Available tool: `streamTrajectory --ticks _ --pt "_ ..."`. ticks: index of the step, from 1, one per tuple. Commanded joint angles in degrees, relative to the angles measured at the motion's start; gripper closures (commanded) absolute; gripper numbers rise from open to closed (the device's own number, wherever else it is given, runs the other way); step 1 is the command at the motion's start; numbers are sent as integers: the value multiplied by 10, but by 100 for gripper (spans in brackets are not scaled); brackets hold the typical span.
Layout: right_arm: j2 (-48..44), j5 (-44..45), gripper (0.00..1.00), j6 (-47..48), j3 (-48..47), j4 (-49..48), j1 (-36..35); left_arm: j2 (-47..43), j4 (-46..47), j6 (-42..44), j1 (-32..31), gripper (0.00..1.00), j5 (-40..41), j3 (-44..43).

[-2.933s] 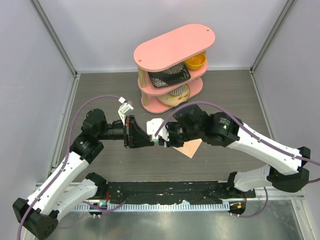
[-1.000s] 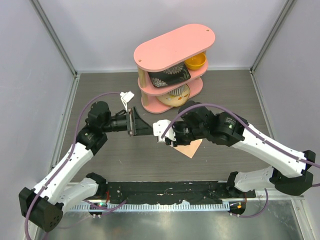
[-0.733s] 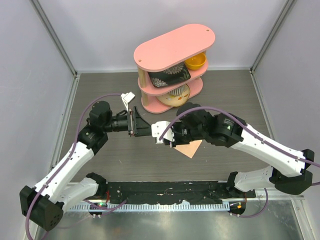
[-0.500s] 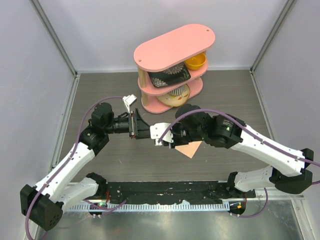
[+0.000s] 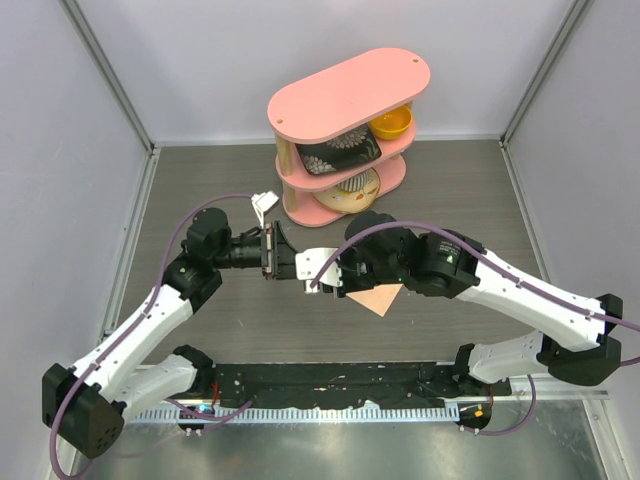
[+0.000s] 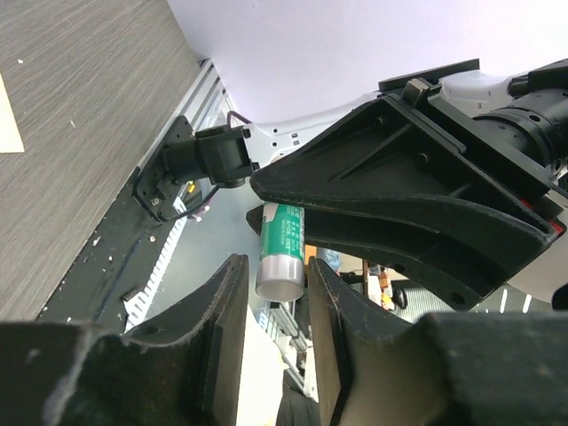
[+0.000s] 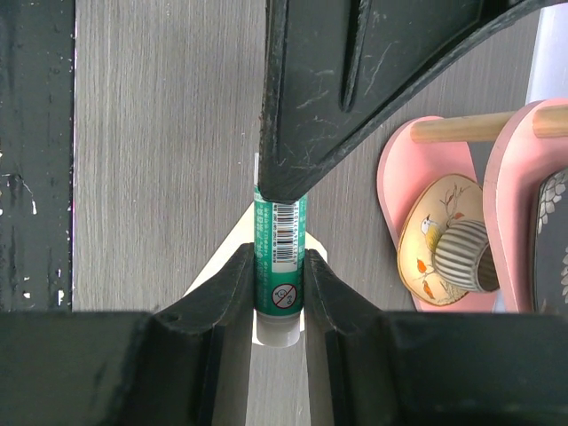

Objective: Place the letter into the envelope and seal it

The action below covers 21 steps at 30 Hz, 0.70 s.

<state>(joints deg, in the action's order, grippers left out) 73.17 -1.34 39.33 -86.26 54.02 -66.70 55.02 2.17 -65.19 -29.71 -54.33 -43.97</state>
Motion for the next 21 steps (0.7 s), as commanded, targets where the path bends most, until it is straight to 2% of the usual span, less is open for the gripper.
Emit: streamTrajectory --ticks 1,5,6,8,9,11,12,14,16,17,18,20,21 --pt "-4 11 99 2 -3 -24 -4 2 41 -12 -3 66 -17 5" --pt "-2 11 99 -5 -6 -21 -4 -1 53 -4 -3 77 -22 5" --pt "-2 6 99 -16 -7 -20 -4 -2 60 1 -3 85 -24 5" --pt "1 -31 99 -38 -11 -11 -4 -18 73 25 -3 95 -25 5" --pt "3 -51 99 -51 -13 -6 -3 -26 78 81 -3 100 -25 2" --pt "7 -124 99 -93 -16 11 -4 -45 73 162 -9 100 -38 -14" --pt "11 -147 99 -108 -18 14 -3 -68 45 284 -16 100 -39 -21" --pt "31 -198 99 -137 -30 34 -1 -92 3 416 -29 100 -35 -41" --pt "47 -261 99 -170 -43 48 -2 -120 -72 645 -53 100 -49 -59" --pt "54 -278 99 -179 -46 50 -2 -130 -161 747 -78 100 -47 -67" --pt "69 -313 99 -187 -53 53 -1 -151 -200 942 -91 100 -35 -76" --pt "83 -345 99 -208 -63 60 0 -170 -269 1099 -121 100 10 -75" --pt "97 -374 99 -216 -71 66 1 -183 -275 1177 -126 100 25 -60"
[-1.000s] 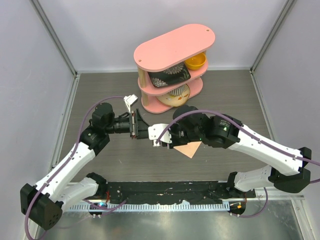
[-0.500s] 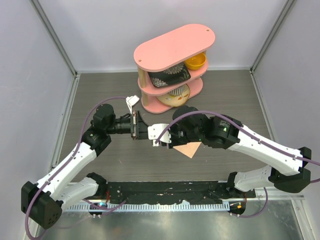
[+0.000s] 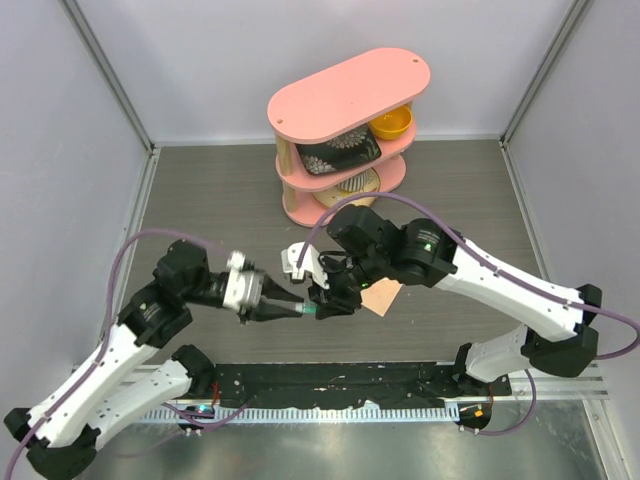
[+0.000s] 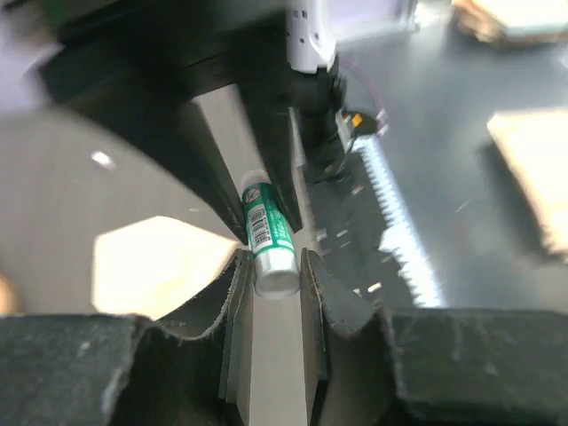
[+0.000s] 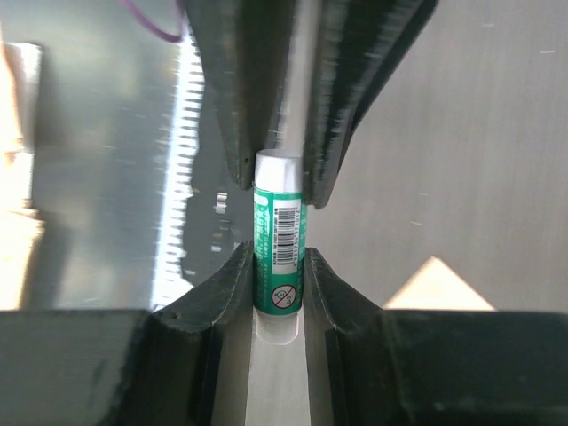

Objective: Place the letter into the envelope and seal it

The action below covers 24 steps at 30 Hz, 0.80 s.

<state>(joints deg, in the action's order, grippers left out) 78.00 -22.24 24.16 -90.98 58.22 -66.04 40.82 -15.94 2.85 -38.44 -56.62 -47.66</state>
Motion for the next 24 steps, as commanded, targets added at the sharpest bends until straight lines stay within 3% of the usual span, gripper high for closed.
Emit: streamTrajectory --ticks 1,4,5,8,12,13,14,16,17,19,22,24 --pt "52 -181 99 -71 -24 24 -4 -62 -95 623 -42 100 60 -13" --pt "54 -223 99 -104 -10 15 0 -103 -80 821 -43 100 103 45" --pt "53 -232 99 -112 -4 12 0 -111 -38 927 -43 100 113 64" --pt "48 -255 99 -140 12 -2 13 -131 102 1056 -43 100 144 149" --pt "49 -253 99 -138 6 7 28 -134 137 1078 -43 99 140 165" --pt "47 -246 99 -133 4 11 35 -138 135 1067 -43 90 141 164" --pt "44 -233 99 -126 1 15 39 -145 100 1044 -43 62 143 158" --pt "41 -208 99 -96 -15 36 47 -169 20 939 -43 46 163 107" --pt "36 -170 99 -85 -22 43 48 -167 -77 893 -42 41 172 78" --pt "25 -128 99 -64 -40 49 50 -128 -160 717 -41 32 224 -18" --pt "-11 -30 99 -54 -33 26 50 -63 -276 492 -41 33 252 -110" --pt "-37 34 99 -40 -18 3 50 -46 -291 361 -39 34 246 -128"
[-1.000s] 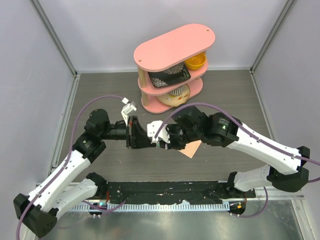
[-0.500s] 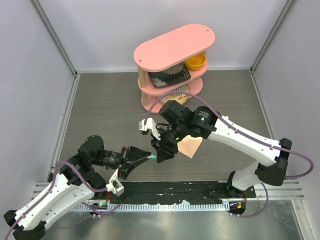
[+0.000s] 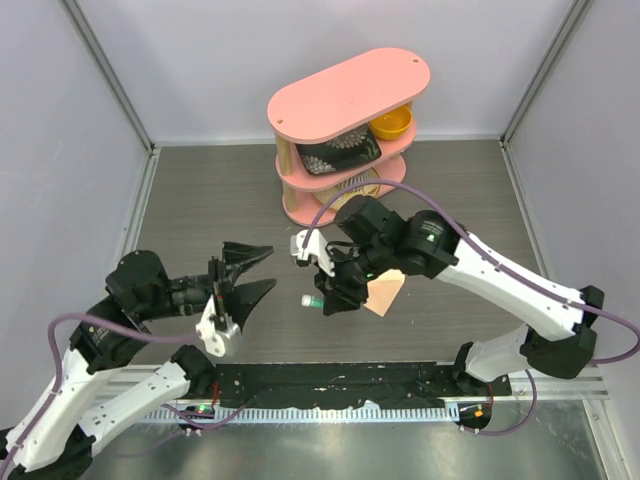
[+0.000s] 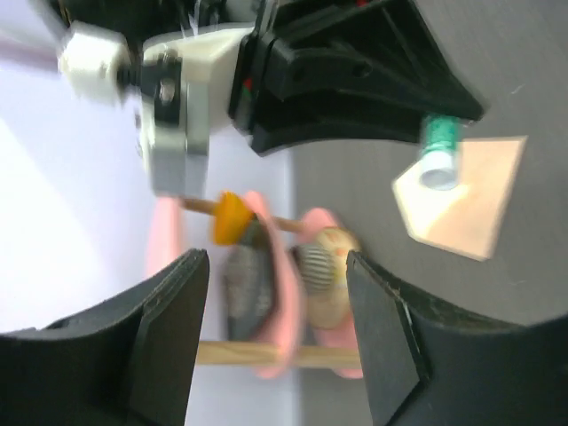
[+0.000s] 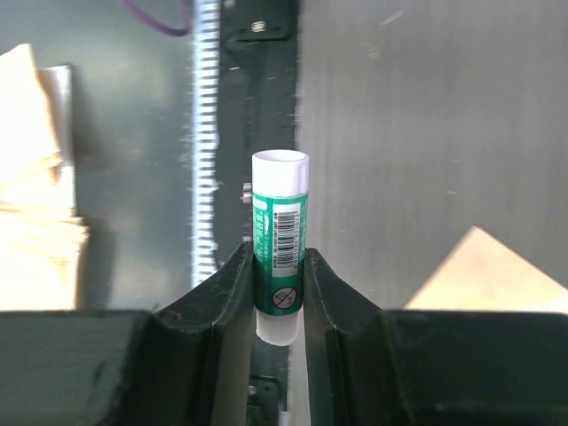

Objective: Place the letter into the envelope and seal it

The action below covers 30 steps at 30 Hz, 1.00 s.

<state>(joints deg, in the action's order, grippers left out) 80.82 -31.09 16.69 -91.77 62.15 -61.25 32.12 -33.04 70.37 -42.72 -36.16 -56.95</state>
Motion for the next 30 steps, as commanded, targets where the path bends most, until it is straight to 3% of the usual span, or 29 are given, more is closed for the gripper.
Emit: streamTrajectory --ticks 1,4,9,10,11,14,19,30 --pt "-72 145 99 38 -4 -43 3 44 -104 -447 7 33 43 -32" --pt "-80 212 99 85 9 -51 1 64 -18 -670 24 30 66 -28" --pt "-84 265 99 132 15 -66 -11 143 29 -926 82 29 -93 -55" --pt "-86 278 99 138 17 -67 -15 147 88 -967 108 29 -121 -43" --pt "-87 283 99 143 19 -69 -18 151 123 -1064 116 29 -137 -14" --pt "-86 297 99 153 24 -70 -30 159 211 -1167 122 30 -147 28" --pt "-83 302 99 164 24 -69 -44 179 280 -1239 122 32 -156 59" --pt "-65 306 99 158 15 -73 -61 204 287 -1242 111 39 -160 71"
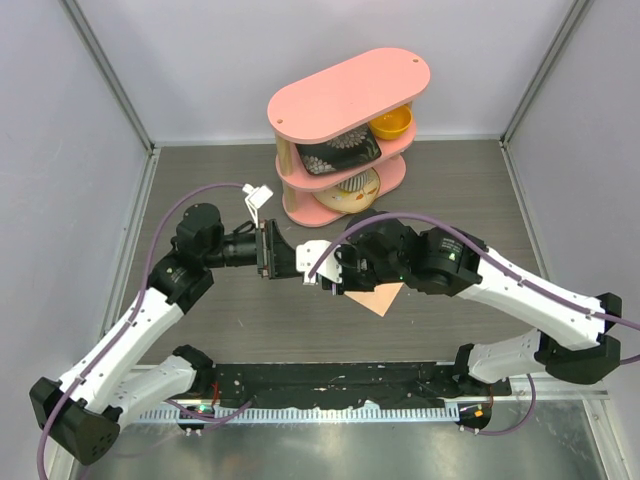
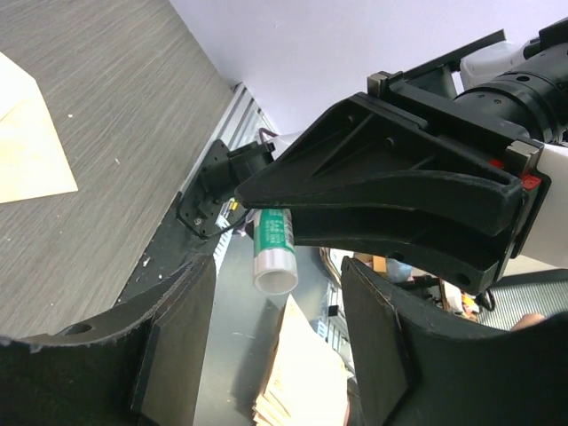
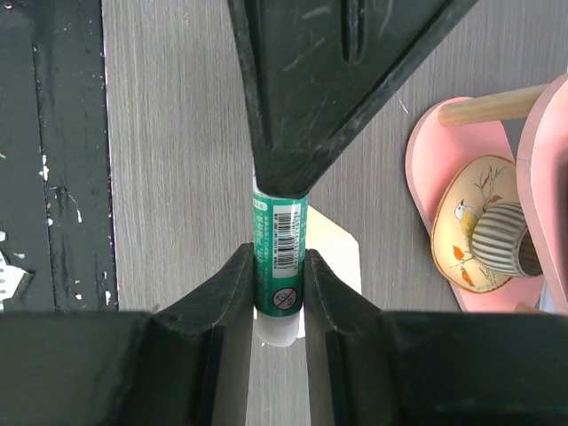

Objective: Place the letter into the envelope and seal it

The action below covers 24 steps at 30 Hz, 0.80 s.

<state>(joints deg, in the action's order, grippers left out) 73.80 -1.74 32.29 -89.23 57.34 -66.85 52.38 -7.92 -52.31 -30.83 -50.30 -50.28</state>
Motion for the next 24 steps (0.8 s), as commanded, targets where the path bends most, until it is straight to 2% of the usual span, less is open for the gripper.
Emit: streamTrajectory --ticks 1,7,11,13,15,16,17,18,20,21,24 --pt "7 12 99 3 -12 -23 -6 2 37 -13 -10 39 -18 8" --pt "14 14 99 -4 -19 -22 -8 6 18 11 -15 51 -22 13" --pt "18 -4 99 -13 -31 -18 -7 7 -18 82 -15 60 -21 -3" --pt "20 -25 99 -26 -39 -7 -7 3 -29 114 -15 71 -24 -15" --pt "28 -83 99 -33 -48 12 -7 -10 -28 179 -15 86 -29 -22" --pt "33 -106 99 -45 -57 28 -7 -17 -29 209 -16 90 -34 -24" --pt "42 -161 99 -52 -63 36 -7 -33 -29 244 -19 92 -41 -25" --pt "47 -188 99 -61 -68 44 -7 -45 -40 357 -21 93 -48 -26" --pt "59 -242 99 -100 -81 54 -7 -71 -66 485 -32 94 -53 -23" --pt "67 -285 99 -112 -82 54 -6 -99 -85 604 -34 94 -59 -14" --pt "88 -349 99 -148 -86 55 -3 -160 -106 770 -45 94 -73 14"
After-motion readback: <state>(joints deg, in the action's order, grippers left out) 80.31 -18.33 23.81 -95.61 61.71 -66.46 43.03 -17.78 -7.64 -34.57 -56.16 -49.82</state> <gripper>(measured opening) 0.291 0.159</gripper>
